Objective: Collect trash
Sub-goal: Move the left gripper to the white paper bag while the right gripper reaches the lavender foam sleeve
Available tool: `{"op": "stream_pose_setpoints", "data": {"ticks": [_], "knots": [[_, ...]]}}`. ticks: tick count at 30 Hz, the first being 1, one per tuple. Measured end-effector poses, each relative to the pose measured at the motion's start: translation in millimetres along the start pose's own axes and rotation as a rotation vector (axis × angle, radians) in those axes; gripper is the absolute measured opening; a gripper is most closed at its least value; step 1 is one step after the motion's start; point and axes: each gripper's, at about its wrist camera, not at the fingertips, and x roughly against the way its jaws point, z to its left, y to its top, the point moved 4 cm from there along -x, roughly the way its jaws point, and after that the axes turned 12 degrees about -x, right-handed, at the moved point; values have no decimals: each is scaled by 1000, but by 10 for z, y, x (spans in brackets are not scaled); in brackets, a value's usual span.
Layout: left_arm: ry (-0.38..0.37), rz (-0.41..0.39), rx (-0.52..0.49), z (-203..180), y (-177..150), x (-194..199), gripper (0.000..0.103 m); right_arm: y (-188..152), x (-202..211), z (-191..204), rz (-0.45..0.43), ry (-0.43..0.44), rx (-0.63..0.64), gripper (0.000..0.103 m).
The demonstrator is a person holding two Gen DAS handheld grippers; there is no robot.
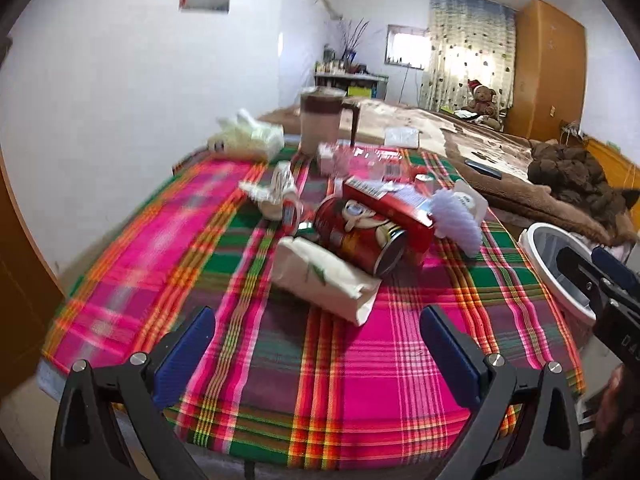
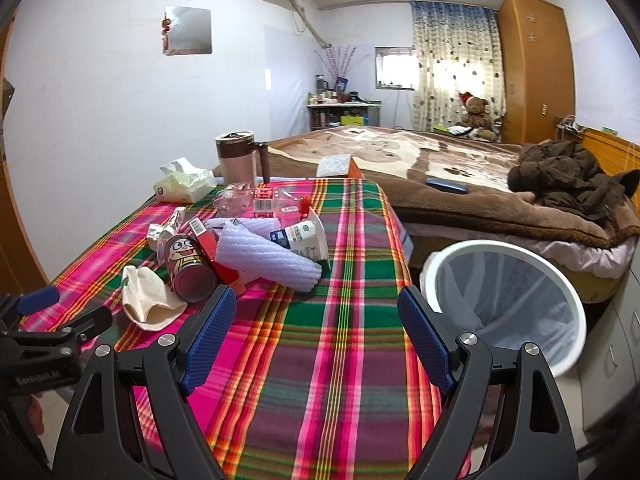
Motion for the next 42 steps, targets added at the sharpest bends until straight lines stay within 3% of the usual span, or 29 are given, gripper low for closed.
{"op": "stream_pose_setpoints", "data": {"ticks": [4, 11, 13, 15, 23, 28, 33, 37, 42], "knots": [[-4, 28, 10, 69, -24, -103, 103, 16, -152, 59, 15, 19, 57, 85], [-120, 42, 130, 180, 51, -247, 103, 4, -492, 131, 86, 9, 141, 85], [-167, 69, 180, 186, 64, -351, 99, 1, -574, 154, 104, 10, 154, 85], [-168, 96, 193, 185, 61, -468, 92, 4, -625, 168, 121, 15, 167, 85], [-208, 177, 187, 113, -8, -726, 72, 18, -813, 250, 188, 54, 238, 85], [-206, 172, 182, 220, -6, -737, 59, 26, -900, 299, 222, 77, 265, 84], [-207, 170, 185, 370, -30, -745, 49, 9, -912, 332, 242, 96, 280, 75], [-181, 163, 199, 515, -29, -749, 48, 13, -973, 381, 263, 104, 293, 52], [-158, 154, 217, 658, -35, -755, 47, 43, -951, 386, 253, 126, 274, 39]]}}
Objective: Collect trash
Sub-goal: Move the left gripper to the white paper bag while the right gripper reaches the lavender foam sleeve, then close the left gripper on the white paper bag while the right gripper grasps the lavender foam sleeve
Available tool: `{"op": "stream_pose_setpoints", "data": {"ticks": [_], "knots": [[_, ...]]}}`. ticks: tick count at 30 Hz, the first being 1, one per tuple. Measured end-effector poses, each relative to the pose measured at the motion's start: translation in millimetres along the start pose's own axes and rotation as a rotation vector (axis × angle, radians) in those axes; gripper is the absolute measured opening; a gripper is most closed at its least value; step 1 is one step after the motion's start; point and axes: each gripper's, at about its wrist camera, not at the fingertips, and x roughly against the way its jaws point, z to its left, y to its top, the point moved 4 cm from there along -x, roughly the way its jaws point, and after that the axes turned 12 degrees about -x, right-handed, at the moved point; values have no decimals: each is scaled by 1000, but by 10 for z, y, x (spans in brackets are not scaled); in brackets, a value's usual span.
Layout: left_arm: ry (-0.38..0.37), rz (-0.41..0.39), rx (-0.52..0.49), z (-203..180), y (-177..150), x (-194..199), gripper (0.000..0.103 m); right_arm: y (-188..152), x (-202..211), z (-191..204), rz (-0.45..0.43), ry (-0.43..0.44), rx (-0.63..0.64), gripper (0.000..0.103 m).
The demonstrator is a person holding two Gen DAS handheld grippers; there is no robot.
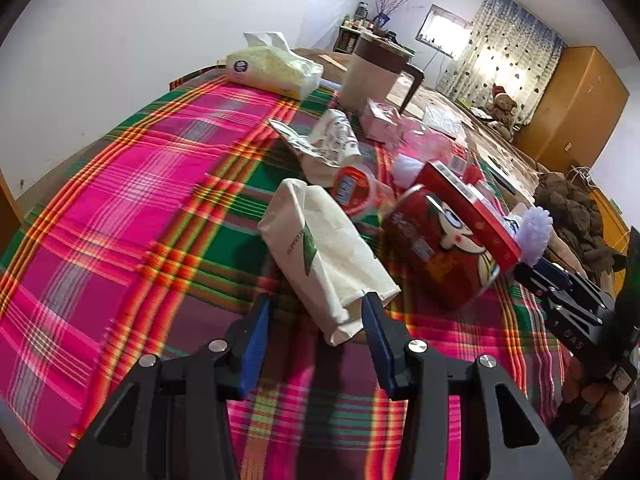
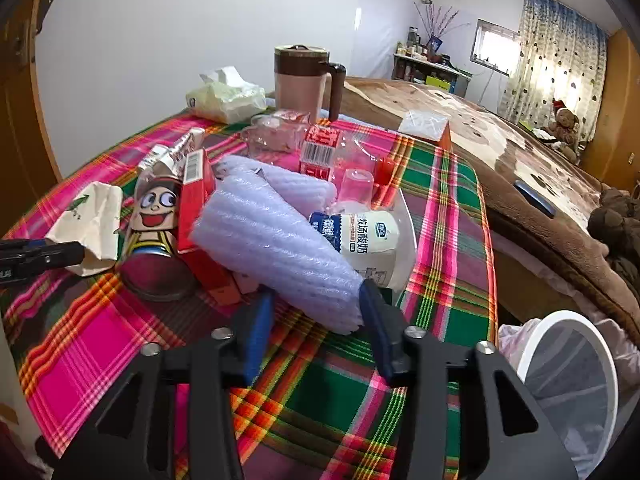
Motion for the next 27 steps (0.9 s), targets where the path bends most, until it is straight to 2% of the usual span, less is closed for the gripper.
{"op": "stream_pose_setpoints", "data": {"ticks": [3, 5, 8, 12, 15, 18, 23, 24, 27], "knots": [[2, -14, 5, 38, 11, 8, 46, 13, 13, -16, -11, 4, -11, 30], [1, -27, 1, 35, 41, 8, 46, 19, 38, -25, -20, 8, -22, 20], [-2, -35, -13, 15, 72, 2, 41, 43, 59, -46, -29, 8, -36, 13], [-4, -52, -34, -24, 106, 26, 34, 50, 128, -36, -26, 49, -69, 11], [-2, -61, -41, -19, 124, 32, 34, 63, 204, -17, -22, 108, -101, 10], [39, -72, -44, 2, 148, 32, 34, 61, 271, -10, -19, 134, -117, 10], [48, -50, -9, 56, 166, -69, 34, 28, 329, -69, 41, 199, -191, 10], [56, -55, -18, 54, 163, -65, 36, 27, 348, -89, 53, 204, -205, 10], [61, -47, -6, 84, 167, -97, 40, 30, 402, -113, 88, 143, -186, 10]]}}
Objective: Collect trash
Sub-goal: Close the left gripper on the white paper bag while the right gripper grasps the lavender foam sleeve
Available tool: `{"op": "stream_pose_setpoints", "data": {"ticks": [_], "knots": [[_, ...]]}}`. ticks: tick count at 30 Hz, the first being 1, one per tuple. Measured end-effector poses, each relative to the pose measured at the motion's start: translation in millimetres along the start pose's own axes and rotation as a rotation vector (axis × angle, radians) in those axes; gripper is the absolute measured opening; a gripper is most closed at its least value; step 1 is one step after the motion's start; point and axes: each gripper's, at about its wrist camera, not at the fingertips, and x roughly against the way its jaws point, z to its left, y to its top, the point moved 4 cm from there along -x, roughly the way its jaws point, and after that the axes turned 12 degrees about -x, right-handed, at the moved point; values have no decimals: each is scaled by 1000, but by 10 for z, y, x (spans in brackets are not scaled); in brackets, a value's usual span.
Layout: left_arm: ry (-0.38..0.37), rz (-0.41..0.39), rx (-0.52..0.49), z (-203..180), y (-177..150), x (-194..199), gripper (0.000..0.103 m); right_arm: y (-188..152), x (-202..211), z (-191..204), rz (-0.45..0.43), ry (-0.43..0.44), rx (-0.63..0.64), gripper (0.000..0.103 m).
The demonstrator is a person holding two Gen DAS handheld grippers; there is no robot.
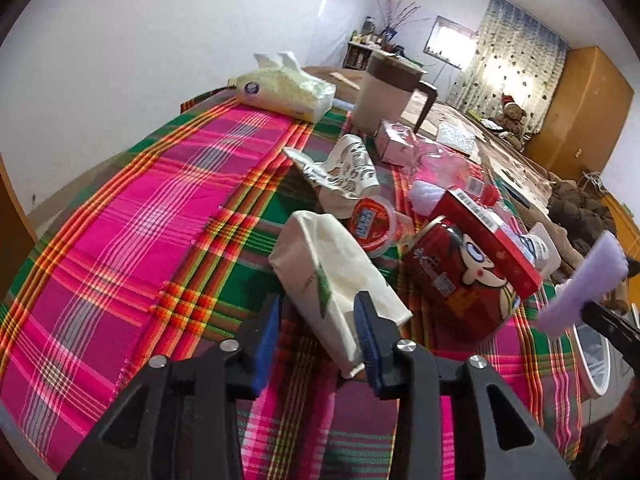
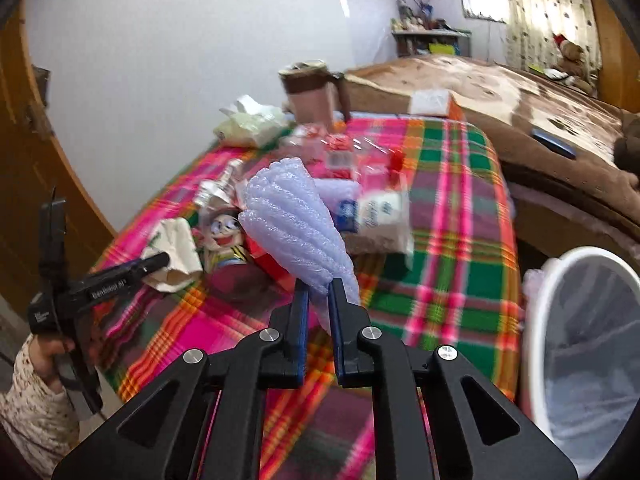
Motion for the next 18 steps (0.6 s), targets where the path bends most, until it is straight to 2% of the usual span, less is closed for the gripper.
{"op": "stream_pose_setpoints", "data": {"ticks": [3, 7, 10, 12, 14, 16, 18], "knots": [[9, -7, 15, 35, 22, -23, 42, 37, -10, -12, 15, -92, 41, 10], [-25, -3, 7, -5, 39, -84, 41, 47, -188, -34, 60, -104, 23, 11], [-33, -1, -5, -26, 35, -98, 35, 41, -279, 2, 40, -132, 46, 11], [-41, -7, -13, -32, 42, -86, 29, 24, -308, 41, 37, -120, 64, 11], [-45, -13, -12, -36, 50, -72, 29, 37, -338, 60, 37, -77, 41, 13], [-36, -23, -26, -58, 60, -45, 29, 56, -347, 63, 12, -76, 37, 17], [-27, -32, -47, -83, 64, -27, 29, 65, -369, 70, -10, -83, 56, 27]]}}
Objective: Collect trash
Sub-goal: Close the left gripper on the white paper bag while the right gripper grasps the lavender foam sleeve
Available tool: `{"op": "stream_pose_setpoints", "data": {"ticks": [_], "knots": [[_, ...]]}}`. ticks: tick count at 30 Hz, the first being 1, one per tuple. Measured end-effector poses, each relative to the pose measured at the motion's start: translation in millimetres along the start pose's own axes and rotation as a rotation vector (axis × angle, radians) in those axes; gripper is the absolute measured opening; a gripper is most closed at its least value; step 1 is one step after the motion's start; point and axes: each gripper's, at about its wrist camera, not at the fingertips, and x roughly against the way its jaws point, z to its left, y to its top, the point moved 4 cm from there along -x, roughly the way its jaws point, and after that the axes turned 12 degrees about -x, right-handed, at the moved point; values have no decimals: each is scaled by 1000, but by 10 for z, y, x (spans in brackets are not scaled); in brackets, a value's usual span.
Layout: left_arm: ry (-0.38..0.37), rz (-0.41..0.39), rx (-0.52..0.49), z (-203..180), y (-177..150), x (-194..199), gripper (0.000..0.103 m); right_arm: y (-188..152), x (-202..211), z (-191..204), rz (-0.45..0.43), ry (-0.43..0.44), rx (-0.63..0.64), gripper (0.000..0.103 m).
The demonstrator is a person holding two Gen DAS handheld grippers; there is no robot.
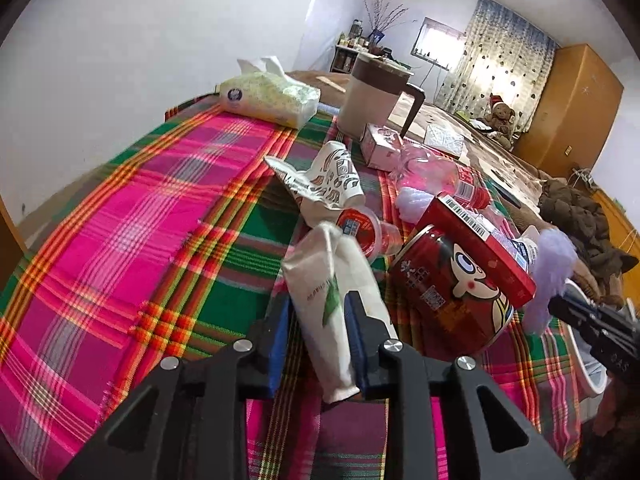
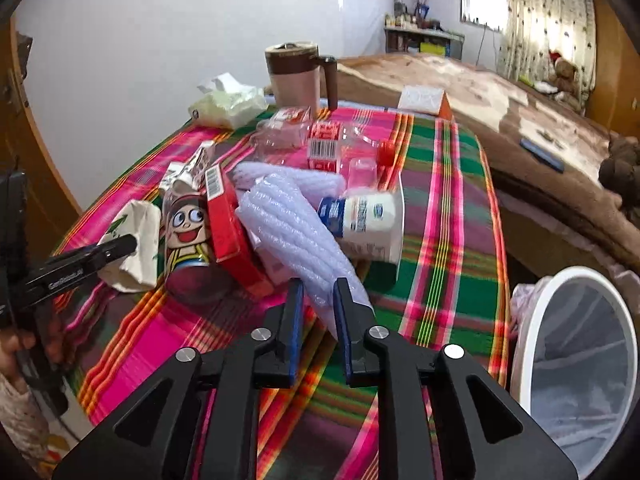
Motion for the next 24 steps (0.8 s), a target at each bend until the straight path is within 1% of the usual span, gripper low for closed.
{"op": "stream_pose_setpoints", "data": {"ticks": [1, 3, 5, 7, 9, 11, 13, 14, 15, 16, 17, 20, 24], "knots": [[-4, 2, -6, -10, -2, -6, 29, -8, -5, 0, -1, 3, 2, 44], [-6, 6, -9, -9, -8, -23, 29, -15, -40, -4, -5, 13, 10, 60], [-9, 12, -5, -4, -12, -45, 29, -14, -95, -25, 0, 15, 3, 60], [-9, 14, -4, -2, -21, -48, 29, -15, -157, -47, 10, -7, 3, 60], [-7, 14, -15, -15, -21, -47, 29, -44, -189, -47, 17, -11, 12, 60], [-5, 18, -25, -26, -20, -51, 29, -91, -186, -42, 19, -17, 18, 59], [-7, 18, -25, -28, -19, -46, 29, -127, -155, -26, 3, -23, 28, 42], [-11, 18, -24, -34, -16, -50, 29, -138, -145, -24, -5, -31, 31, 38], [-19, 19, -23, -44, -14, -50, 27, -143, -143, -22, -7, -36, 33, 37], [-33, 17, -27, -66, -13, -43, 25, -146, -125, -17, -13, -32, 33, 33], [-40, 12, -37, -99, -12, -28, 23, -137, -105, -19, -21, -28, 28, 31], [-29, 1, -78, -172, -6, 18, 18, -124, -19, -24, -50, -19, 15, 25], [-28, -5, -89, -209, 5, 62, 17, -118, 97, -11, -90, -4, -5, 24]]}}
